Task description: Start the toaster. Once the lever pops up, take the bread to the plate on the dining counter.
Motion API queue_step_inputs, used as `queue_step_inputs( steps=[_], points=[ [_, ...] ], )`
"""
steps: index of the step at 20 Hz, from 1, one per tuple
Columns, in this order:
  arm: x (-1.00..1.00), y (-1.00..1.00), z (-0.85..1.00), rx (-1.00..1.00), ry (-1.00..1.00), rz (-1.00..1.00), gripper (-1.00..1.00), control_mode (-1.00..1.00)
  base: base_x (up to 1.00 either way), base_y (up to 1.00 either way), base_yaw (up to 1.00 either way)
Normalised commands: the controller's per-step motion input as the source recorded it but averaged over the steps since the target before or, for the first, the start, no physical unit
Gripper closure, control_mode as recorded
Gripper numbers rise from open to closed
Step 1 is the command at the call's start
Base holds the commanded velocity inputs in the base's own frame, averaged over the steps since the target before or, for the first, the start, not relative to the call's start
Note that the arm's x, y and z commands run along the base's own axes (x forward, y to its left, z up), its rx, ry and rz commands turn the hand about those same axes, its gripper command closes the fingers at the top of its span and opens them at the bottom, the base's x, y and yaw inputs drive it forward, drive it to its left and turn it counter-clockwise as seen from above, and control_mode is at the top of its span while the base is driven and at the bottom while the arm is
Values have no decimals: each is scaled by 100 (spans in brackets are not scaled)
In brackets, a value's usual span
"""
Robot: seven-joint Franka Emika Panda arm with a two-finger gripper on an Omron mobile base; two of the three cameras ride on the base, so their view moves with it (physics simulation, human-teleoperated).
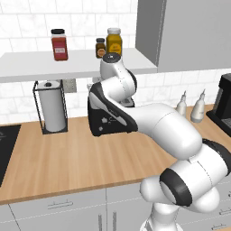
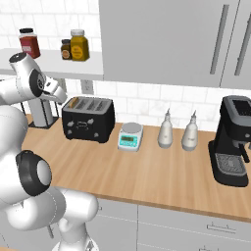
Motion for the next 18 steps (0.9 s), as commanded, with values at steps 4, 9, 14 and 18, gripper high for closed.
queue_step_inputs(
  steps=[4, 9, 14, 18],
  points=[
    [0, 0, 0, 0, 0, 0, -100, -100, 0, 0, 0],
    [0, 0, 0, 0, 0, 0, -100, -100, 0, 0, 0],
    [0, 0, 0, 0, 0, 0, -100, -100, 0, 0, 0],
    [0, 0, 0, 0, 0, 0, -100, -100, 0, 0, 0]
  ],
)
